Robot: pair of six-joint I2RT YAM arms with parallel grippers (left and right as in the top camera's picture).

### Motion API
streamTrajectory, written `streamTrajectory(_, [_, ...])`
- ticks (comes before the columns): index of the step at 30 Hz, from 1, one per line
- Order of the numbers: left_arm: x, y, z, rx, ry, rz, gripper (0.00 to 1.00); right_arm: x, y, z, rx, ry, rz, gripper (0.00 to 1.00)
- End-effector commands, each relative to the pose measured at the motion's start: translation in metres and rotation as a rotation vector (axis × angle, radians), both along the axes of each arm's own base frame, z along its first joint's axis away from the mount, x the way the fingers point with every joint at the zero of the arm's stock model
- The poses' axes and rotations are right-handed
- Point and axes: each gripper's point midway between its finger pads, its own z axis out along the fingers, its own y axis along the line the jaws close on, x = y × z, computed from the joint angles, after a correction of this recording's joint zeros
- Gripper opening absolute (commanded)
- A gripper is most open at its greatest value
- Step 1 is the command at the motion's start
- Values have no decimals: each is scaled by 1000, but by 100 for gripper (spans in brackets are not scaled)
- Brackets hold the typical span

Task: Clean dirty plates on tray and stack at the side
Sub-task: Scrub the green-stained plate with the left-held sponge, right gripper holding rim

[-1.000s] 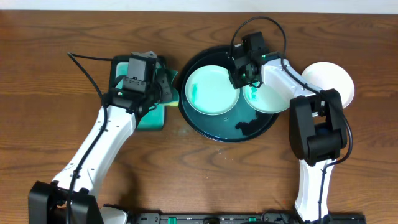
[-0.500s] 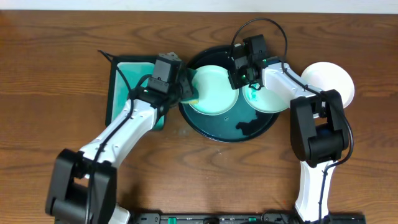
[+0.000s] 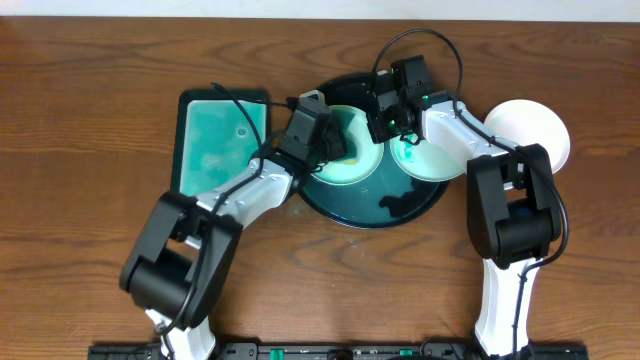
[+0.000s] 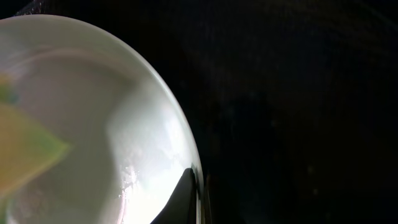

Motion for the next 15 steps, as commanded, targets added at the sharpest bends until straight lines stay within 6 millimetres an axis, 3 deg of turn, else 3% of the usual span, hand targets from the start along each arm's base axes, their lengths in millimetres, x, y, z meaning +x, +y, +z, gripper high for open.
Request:
streamTrajectory(1, [7,4,-24,-1,30,64,7,-13,0,-19,-18,55,-14,1])
streamTrajectory(6, [13,32,-54,127,35,129,7,-15,0,-20,-20,61,-14,1])
streamTrajectory(15, [17,94,-69,322,69,126,7,-17,-1,-21,-24,71,-14,1])
